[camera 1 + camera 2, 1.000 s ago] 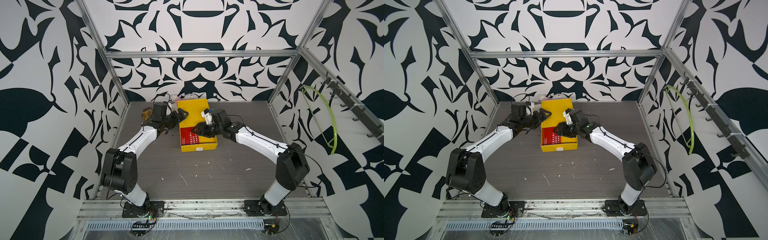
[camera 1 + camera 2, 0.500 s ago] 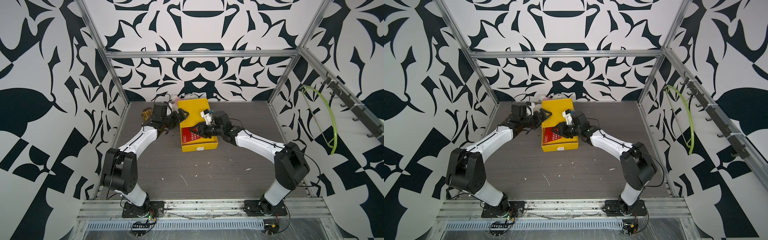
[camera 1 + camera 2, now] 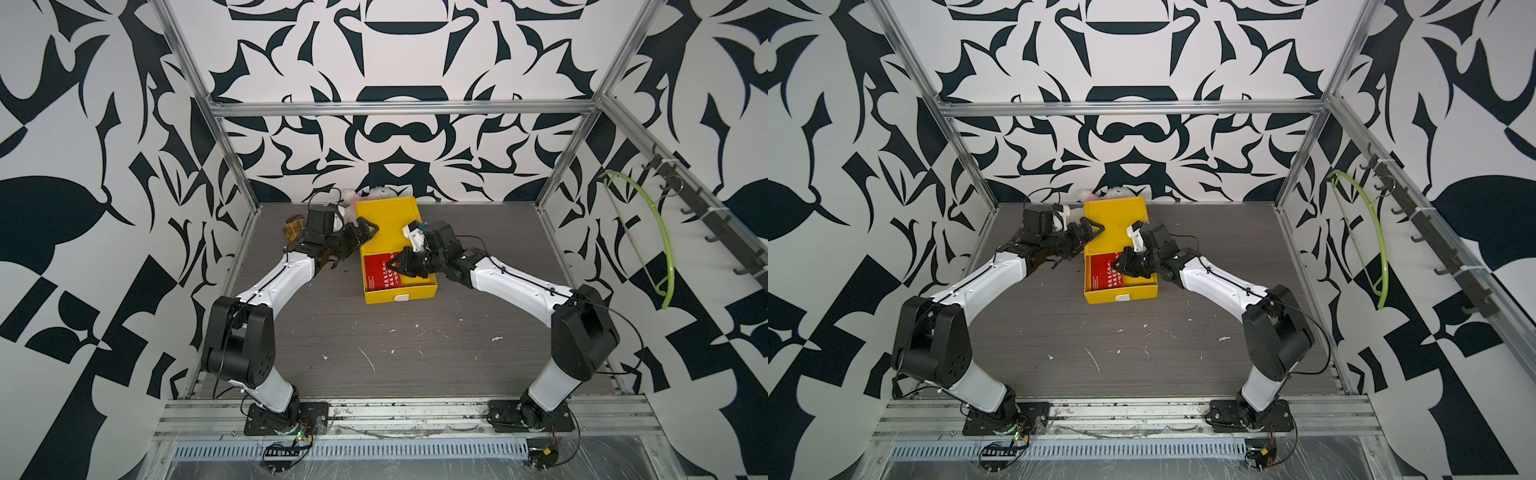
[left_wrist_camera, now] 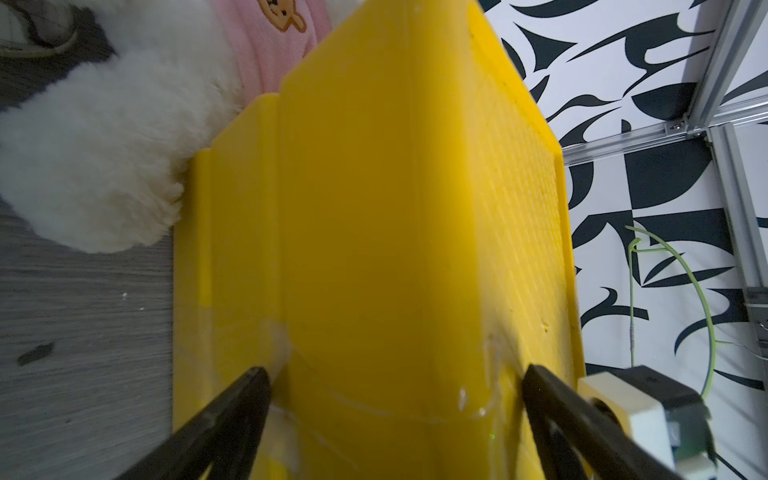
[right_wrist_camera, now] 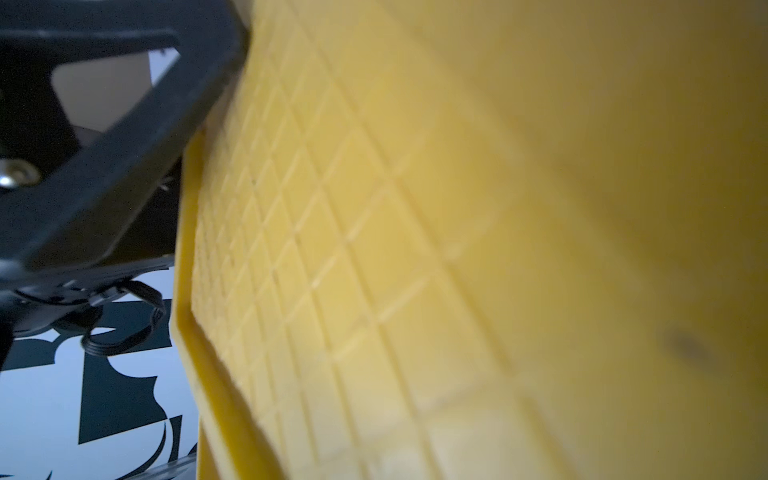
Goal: Take the postcards out of the drawer
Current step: Pick up the postcard from the drawer.
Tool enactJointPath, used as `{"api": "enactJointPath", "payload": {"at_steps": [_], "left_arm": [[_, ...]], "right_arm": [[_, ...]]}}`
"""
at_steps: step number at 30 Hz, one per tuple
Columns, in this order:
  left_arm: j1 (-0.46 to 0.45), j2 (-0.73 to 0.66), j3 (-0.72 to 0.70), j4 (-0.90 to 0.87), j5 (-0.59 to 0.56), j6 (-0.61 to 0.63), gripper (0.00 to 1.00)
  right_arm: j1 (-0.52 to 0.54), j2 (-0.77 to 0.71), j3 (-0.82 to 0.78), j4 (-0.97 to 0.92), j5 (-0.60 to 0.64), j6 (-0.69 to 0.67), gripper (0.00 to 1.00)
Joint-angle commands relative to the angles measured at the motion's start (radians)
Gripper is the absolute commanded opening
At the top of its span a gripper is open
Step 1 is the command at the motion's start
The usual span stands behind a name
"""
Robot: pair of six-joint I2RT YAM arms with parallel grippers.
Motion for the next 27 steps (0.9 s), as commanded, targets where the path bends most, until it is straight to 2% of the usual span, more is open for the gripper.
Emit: {"api": "enactJointPath", "payload": {"at_steps": [1, 9, 17, 21, 27], "left_arm": [[-0.022, 0.015, -0.039, -0.099, 0.042, 0.006, 0.99], [-0.022, 0.014, -0.045, -0.088, 0.049, 0.007, 0.99], [-0.022, 0.01, -0.055, -0.085, 0.055, 0.014, 0.99], [-0.022, 0.008, -0.057, -0.082, 0.061, 0.014, 0.99], [-0.022, 0.007, -0.059, -0.076, 0.064, 0.015, 0.99]], "right_arm": [[-0.007, -0.05, 0.034, -0.024, 0.013, 0.044, 0.0], [-0.054, -0.082, 0.014, -0.002, 0.005, 0.246, 0.0], [-0.071, -0.084, -0.004, 0.107, -0.038, 0.464, 0.0], [-0.074, -0.1, -0.004, 0.106, -0.034, 0.515, 0.0], [-0.082, -0.159, 0.008, 0.003, -0.004, 0.491, 0.0]]}}
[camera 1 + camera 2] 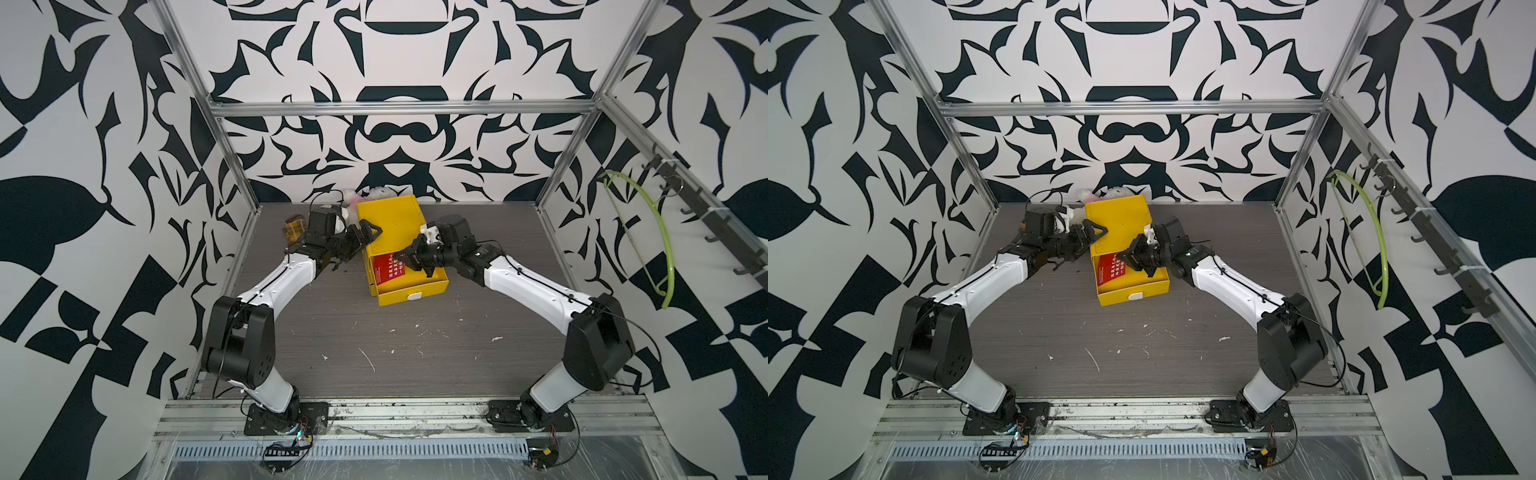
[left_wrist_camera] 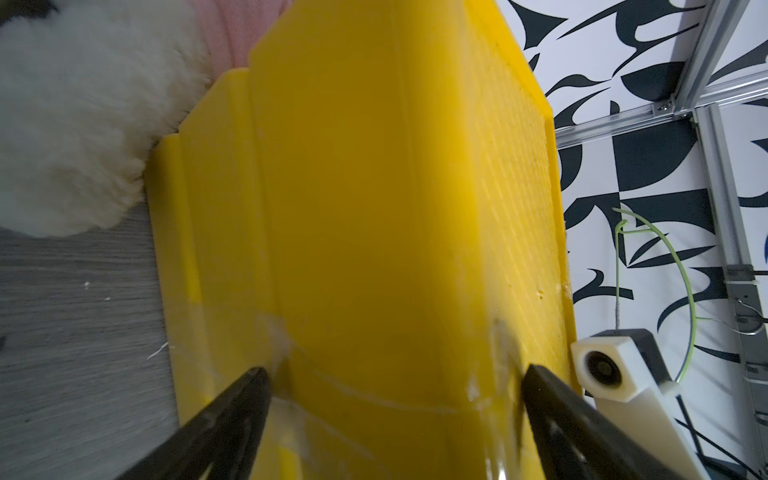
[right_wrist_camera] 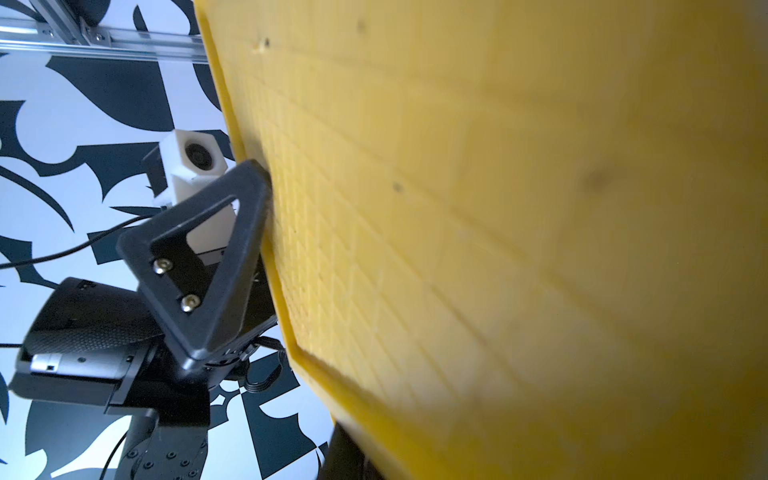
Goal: Take the postcards out of the drawer
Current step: Pick up the postcard from the drawer.
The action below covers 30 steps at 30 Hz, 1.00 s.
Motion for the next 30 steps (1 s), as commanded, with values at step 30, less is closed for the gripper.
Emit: {"api": "enactJointPath", "payload": {"at_steps": [30], "left_arm": [[-0.011, 0.013, 0.016, -0.181, -0.024, 0.053, 0.99]], "right_arm": [[-0.245, -0.218, 0.263, -0.312, -0.224, -0.36, 0.0]]}}
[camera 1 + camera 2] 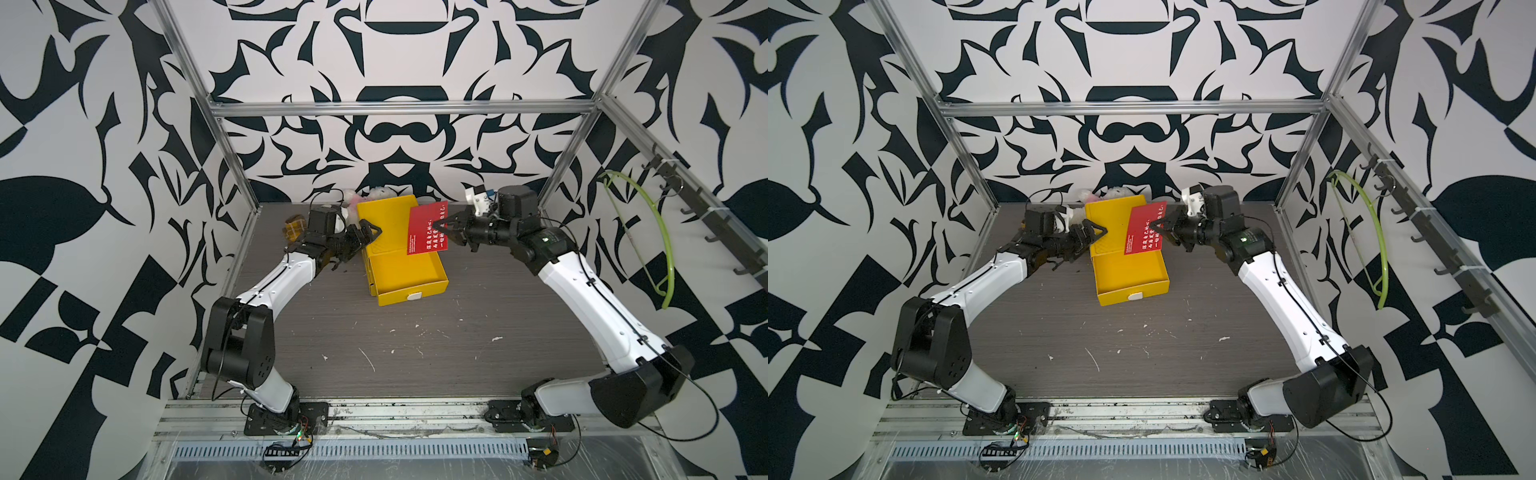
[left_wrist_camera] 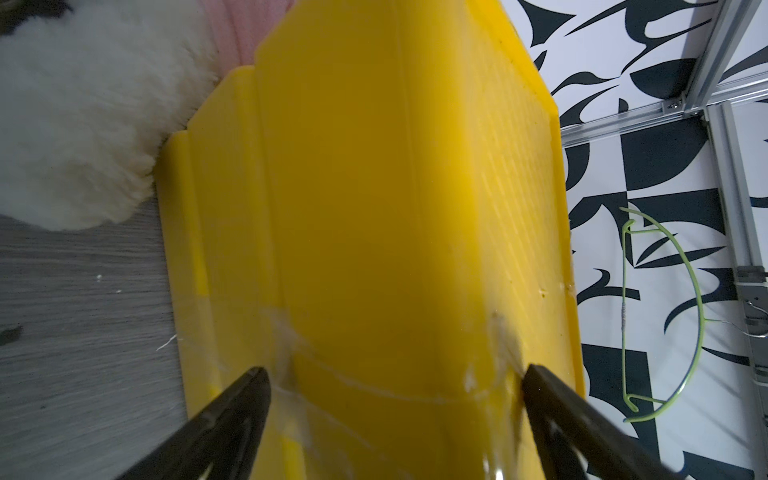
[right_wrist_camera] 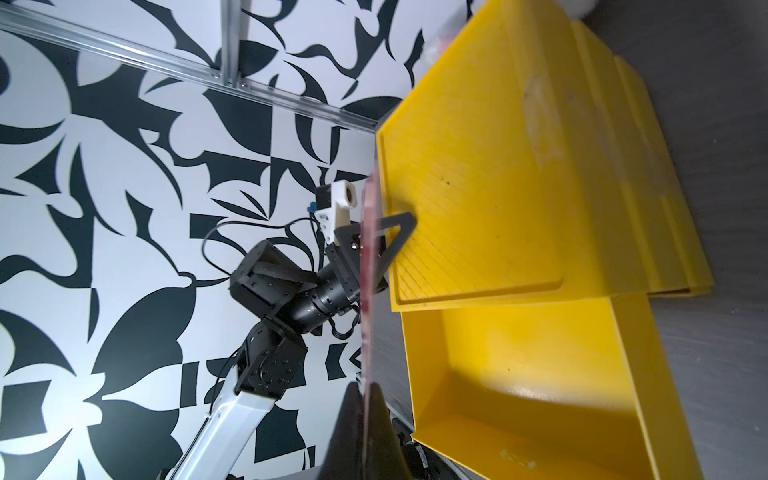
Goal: Take the postcards out of the drawer
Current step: Pick up the postcard from the drawer, then place the postcard at the center of the board.
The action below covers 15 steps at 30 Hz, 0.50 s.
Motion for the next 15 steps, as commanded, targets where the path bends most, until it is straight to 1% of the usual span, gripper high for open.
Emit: {"api": "enactJointPath", "payload": {"at_steps": [1, 4, 9, 11, 15], "left_arm": [[-0.011, 0.017, 0.0, -0.137, -0.015, 0.043, 0.99], [-0.011, 0.014, 0.005, -0.148, -0.023, 0.049, 0.99], [-0.009, 0.007, 0.021, -0.166, -0.024, 0.062, 1.0], [-0.003, -0.001, 0.032, -0.173, -0.024, 0.067, 1.0], [0.005, -0.022, 0.069, -0.186, -0.029, 0.075, 1.0]], "right_arm": [[-0.041, -0.005, 0.052, -0.004, -0.109, -0.085, 0.0], [-0.111, 0.003, 0.065, -0.04, -0.14, -0.183, 0.0], [-0.248, 0.096, 0.084, -0.119, -0.277, -0.446, 0.0], [-0.301, 0.147, 0.109, -0.183, -0.263, -0.545, 0.0], [-0.355, 0.271, 0.157, -0.312, -0.121, -0.735, 0.0]]}}
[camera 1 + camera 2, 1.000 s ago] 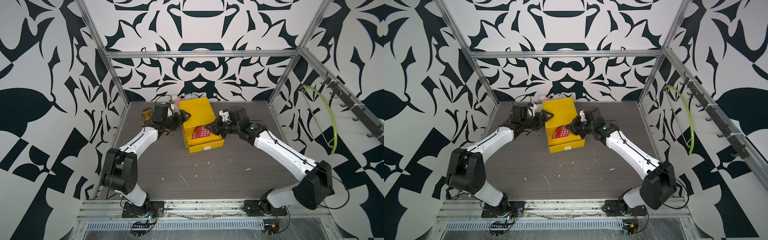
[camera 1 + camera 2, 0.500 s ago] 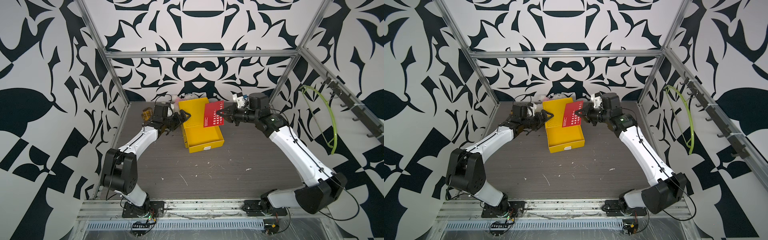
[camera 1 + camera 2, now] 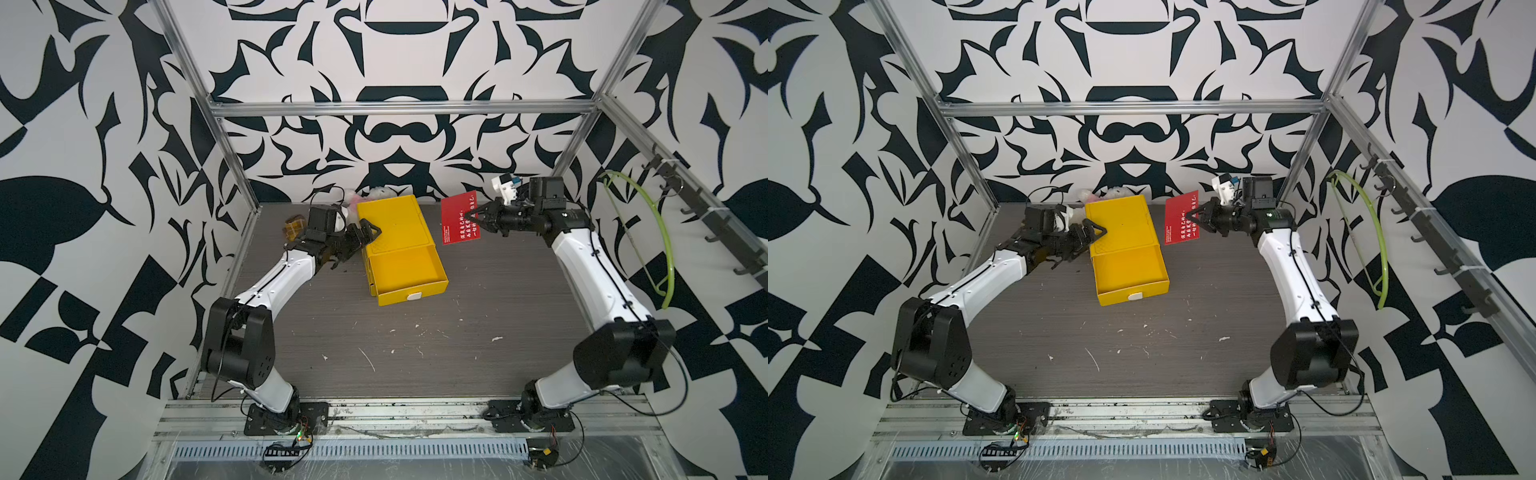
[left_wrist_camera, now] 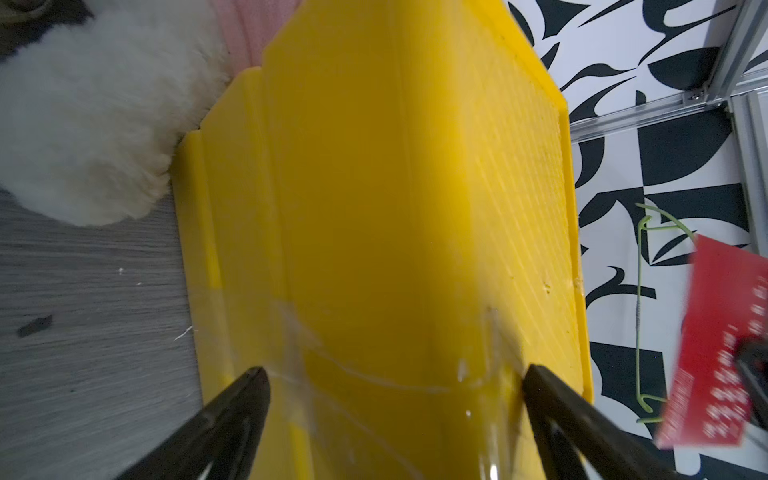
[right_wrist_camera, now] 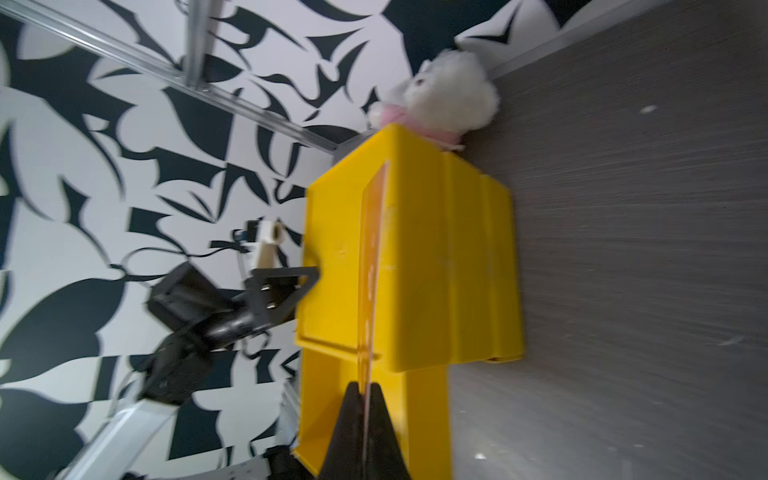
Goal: Take the postcards out of the drawer
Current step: Place the postcard at the center of the board.
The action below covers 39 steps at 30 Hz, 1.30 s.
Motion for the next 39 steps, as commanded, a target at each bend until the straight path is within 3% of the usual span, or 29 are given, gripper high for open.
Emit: {"api": "enactJointPath", "payload": {"at_steps": [1, 4, 9, 13, 24, 32, 39], "left_arm": [[0.005, -0.024, 0.039, -0.112, -0.018, 0.041, 1.0], [0.008, -0.04, 0.083, -0.133, -0.034, 0.06, 1.0], [0.019, -0.074, 0.114, -0.163, -0.089, 0.09, 1.0], [0.041, -0.113, 0.09, -0.165, -0.116, 0.087, 0.99], [0.066, -0.184, 0.022, -0.175, -0.172, 0.092, 0.99], [0.068, -0.168, 0.015, -0.161, -0.145, 0.073, 0.99], [0.068, -0.164, 0.016, -0.167, -0.167, 0.088, 1.0]], "right_arm": [[-0.033, 0.082, 0.06, -0.143, 0.079, -0.254, 0.0], [-0.056, 0.216, 0.105, -0.2, 0.106, -0.346, 0.0], [-0.075, 0.388, 0.142, -0.173, 0.074, -0.37, 0.0], [-0.077, 0.472, 0.148, -0.102, 0.073, -0.335, 0.0], [-0.084, 0.632, 0.226, -0.159, 0.183, -0.354, 0.01], [-0.085, 0.654, 0.213, -0.18, 0.319, -0.338, 0.29], [-0.087, 0.58, 0.194, -0.164, 0.439, -0.297, 0.44]]}}
